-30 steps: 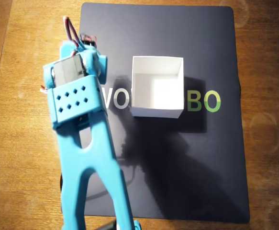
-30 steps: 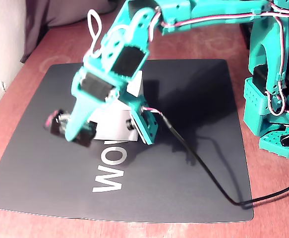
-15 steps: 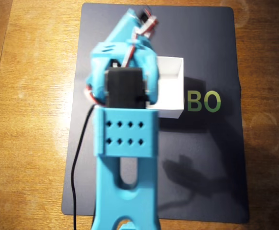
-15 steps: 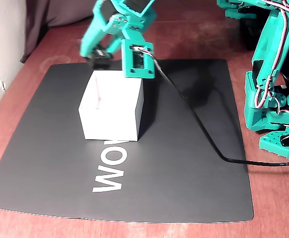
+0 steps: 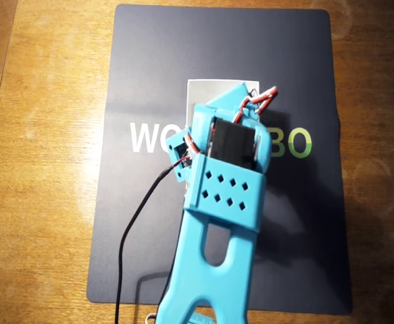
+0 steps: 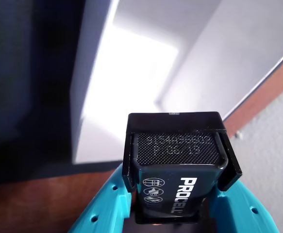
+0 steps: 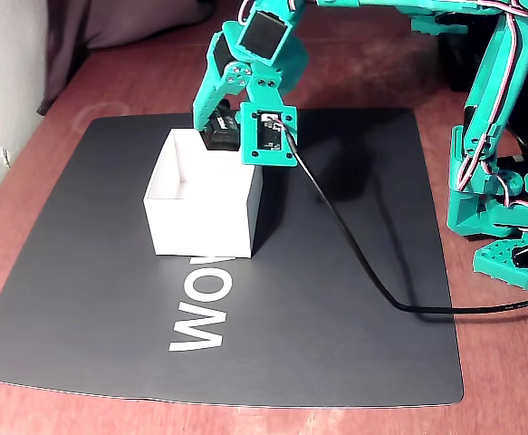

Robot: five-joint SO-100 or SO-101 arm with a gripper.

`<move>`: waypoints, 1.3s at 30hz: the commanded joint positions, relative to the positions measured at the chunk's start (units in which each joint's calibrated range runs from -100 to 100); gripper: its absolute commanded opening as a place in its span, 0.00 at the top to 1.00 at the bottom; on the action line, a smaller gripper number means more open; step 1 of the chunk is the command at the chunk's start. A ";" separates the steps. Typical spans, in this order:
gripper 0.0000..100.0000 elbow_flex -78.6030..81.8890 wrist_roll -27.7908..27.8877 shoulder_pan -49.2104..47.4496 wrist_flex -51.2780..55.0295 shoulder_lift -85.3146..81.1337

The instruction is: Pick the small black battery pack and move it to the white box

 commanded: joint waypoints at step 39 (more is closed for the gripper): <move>0.83 12.33 3.98 -3.85 -16.59 -3.04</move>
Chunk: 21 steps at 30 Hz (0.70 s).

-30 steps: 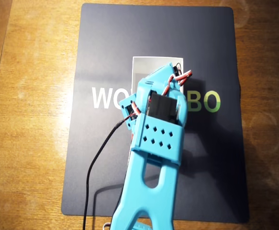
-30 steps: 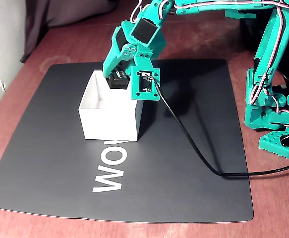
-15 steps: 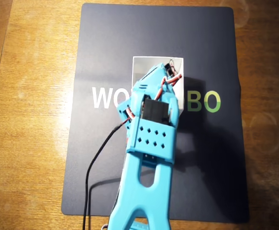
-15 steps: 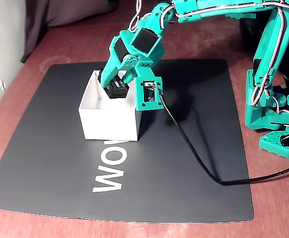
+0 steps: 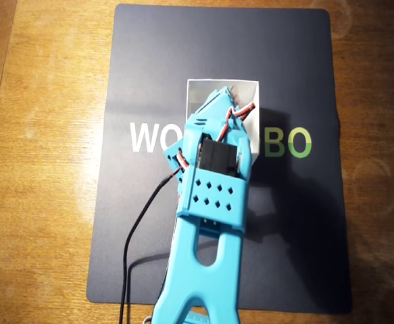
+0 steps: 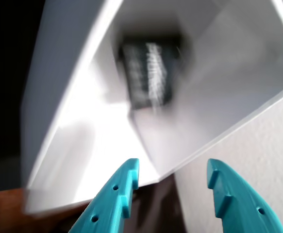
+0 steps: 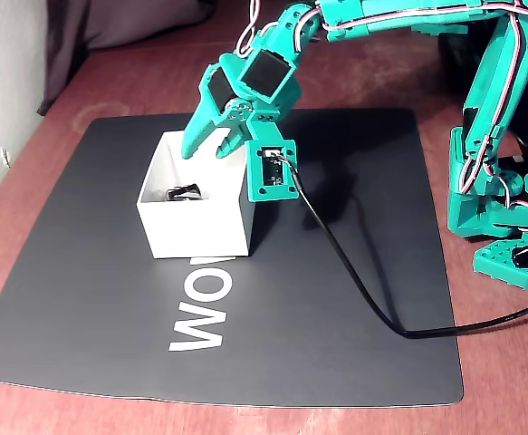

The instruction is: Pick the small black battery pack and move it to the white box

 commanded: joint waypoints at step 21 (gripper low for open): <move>0.84 6.04 -4.79 -20.19 8.13 -27.16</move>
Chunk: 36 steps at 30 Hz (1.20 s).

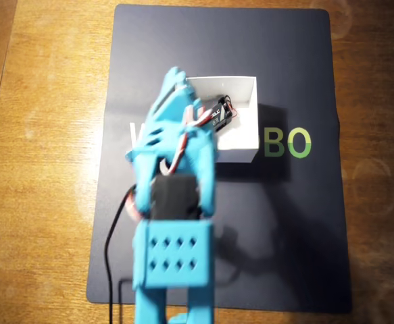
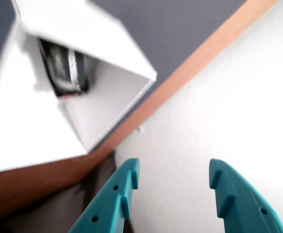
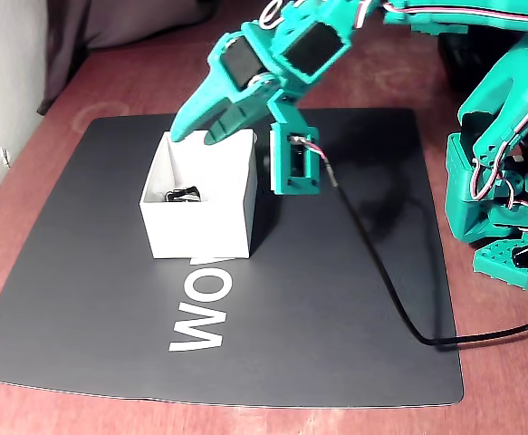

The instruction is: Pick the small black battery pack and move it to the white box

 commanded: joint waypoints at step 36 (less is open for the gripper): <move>0.84 43.13 -24.63 5.37 18.84 -57.73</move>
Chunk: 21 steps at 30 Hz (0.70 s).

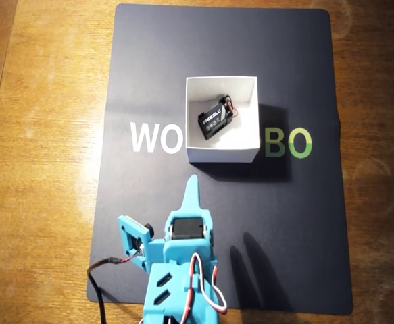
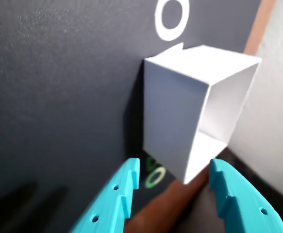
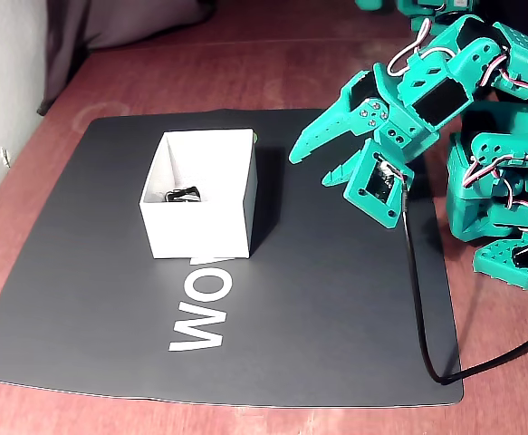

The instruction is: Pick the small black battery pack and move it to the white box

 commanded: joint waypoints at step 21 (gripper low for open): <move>0.84 9.48 -2.56 -0.53 10.08 -10.74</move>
